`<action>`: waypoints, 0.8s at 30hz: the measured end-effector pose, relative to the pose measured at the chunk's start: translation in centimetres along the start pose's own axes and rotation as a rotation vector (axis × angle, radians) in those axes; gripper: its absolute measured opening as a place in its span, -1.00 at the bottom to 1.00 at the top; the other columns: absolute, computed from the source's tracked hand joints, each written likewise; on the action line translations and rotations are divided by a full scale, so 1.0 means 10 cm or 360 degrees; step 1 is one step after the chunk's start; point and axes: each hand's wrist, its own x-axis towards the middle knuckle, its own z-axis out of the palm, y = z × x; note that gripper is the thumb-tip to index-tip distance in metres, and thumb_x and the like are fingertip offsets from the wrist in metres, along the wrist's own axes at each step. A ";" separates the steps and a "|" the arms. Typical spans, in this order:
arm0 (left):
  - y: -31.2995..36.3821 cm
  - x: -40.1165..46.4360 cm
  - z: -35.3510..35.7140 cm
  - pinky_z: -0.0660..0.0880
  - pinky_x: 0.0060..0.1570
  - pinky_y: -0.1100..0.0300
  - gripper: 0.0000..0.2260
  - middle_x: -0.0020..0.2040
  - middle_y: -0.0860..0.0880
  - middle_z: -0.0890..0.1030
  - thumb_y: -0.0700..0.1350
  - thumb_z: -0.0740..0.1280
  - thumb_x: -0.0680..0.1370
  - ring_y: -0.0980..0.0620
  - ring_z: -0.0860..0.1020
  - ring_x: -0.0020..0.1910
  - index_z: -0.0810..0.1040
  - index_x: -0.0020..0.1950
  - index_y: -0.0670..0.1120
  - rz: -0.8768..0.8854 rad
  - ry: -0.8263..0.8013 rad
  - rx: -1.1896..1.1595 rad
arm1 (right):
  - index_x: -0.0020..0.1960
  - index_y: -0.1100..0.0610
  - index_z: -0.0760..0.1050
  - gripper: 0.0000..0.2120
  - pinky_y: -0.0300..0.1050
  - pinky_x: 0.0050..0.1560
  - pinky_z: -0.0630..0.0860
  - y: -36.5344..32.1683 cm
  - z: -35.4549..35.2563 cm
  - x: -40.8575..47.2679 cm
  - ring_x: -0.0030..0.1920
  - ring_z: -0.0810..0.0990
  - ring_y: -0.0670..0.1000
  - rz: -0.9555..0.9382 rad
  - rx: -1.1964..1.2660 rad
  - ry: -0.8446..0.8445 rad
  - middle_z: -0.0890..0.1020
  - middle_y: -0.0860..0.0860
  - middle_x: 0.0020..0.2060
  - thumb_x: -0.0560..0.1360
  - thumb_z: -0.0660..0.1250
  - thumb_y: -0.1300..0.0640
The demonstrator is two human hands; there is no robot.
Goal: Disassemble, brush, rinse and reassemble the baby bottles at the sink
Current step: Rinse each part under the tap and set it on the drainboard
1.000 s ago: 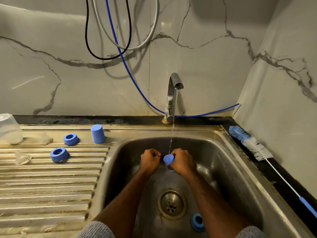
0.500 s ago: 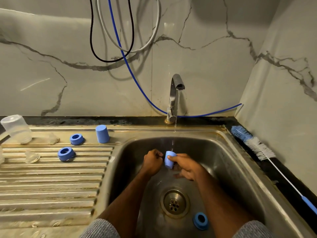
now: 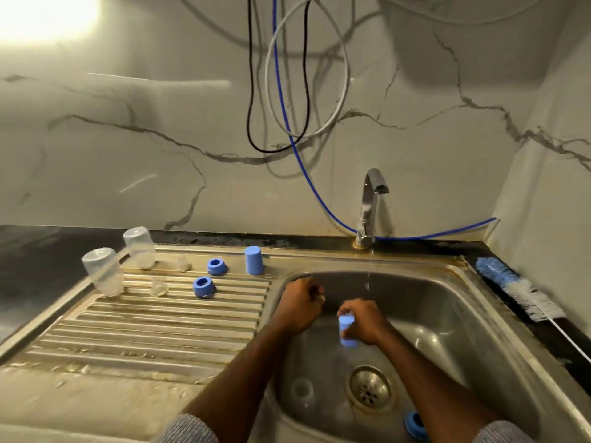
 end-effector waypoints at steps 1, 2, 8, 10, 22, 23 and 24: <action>-0.03 -0.04 -0.16 0.45 -0.12 0.33 -0.93 -0.12 -0.03 0.66 -0.21 0.38 0.53 0.04 0.59 -0.14 0.64 -0.02 -0.15 0.0015 0.0002 0.0028 | 0.14 -0.04 0.63 -0.57 -0.21 0.18 0.47 -0.10 0.01 -0.01 0.17 0.59 -0.03 -0.0077 0.0077 0.0018 0.65 -0.05 0.12 0.30 0.59 0.11; -0.08 -0.06 -0.31 0.50 -0.07 0.26 -0.93 -0.11 -0.03 0.67 -0.19 0.38 0.54 0.03 0.60 -0.12 0.64 -0.02 -0.13 0.0007 0.0001 0.0045 | 0.17 -0.07 0.61 -0.54 -0.16 0.24 0.48 -0.19 0.01 -0.02 0.20 0.59 -0.02 -0.0142 0.0202 0.0095 0.65 -0.06 0.14 0.29 0.58 0.14; -0.56 -0.21 -1.05 0.49 -0.12 0.29 -0.91 -0.17 0.01 0.65 -0.24 0.38 0.55 0.07 0.59 -0.17 0.63 -0.10 -0.08 -0.0199 0.0229 0.0131 | 0.04 0.02 0.55 -0.58 -0.17 -0.01 0.54 -1.18 -0.13 0.00 -0.04 0.62 0.00 -0.0377 0.0635 0.0480 0.65 -0.04 -0.05 0.25 0.59 0.23; -0.68 -0.27 -1.22 0.36 -0.23 0.41 -0.92 -0.23 0.03 0.62 -0.25 0.39 0.53 0.08 0.56 -0.21 0.65 -0.13 -0.11 -0.0259 0.0331 0.0179 | 0.04 0.07 0.58 -0.59 -0.21 -0.03 0.50 -1.48 -0.10 0.06 -0.01 0.63 0.02 -0.0424 0.0637 0.0472 0.67 -0.01 -0.03 0.25 0.58 0.27; -1.03 -0.60 -1.61 0.30 -0.20 0.25 -0.89 -0.21 -0.05 0.64 -0.17 0.40 0.55 -0.01 0.56 -0.19 0.69 -0.10 -0.17 -0.0307 0.0314 0.0292 | 0.35 0.02 0.40 -0.35 -0.07 0.17 0.53 -2.33 0.26 0.45 0.23 0.54 0.09 -0.0233 0.0507 0.0306 0.54 0.08 0.28 0.34 0.56 0.29; -1.03 -0.60 -1.62 0.30 -0.20 0.25 -0.89 -0.20 -0.06 0.65 -0.16 0.40 0.55 -0.04 0.58 -0.17 0.69 -0.10 -0.17 -0.0303 0.0308 0.0298 | 0.35 0.02 0.39 -0.34 -0.05 0.18 0.54 -2.33 0.29 0.46 0.24 0.54 0.08 -0.0201 0.0510 0.0291 0.54 0.07 0.29 0.34 0.56 0.29; -1.03 -0.60 -1.62 0.30 -0.20 0.25 -0.89 -0.21 -0.05 0.64 -0.16 0.40 0.55 -0.06 0.60 -0.16 0.69 -0.10 -0.17 -0.0297 0.0301 0.0302 | 0.35 0.02 0.39 -0.33 -0.04 0.18 0.54 -2.32 0.31 0.46 0.24 0.54 0.08 -0.0175 0.0520 0.0274 0.53 0.07 0.29 0.33 0.57 0.28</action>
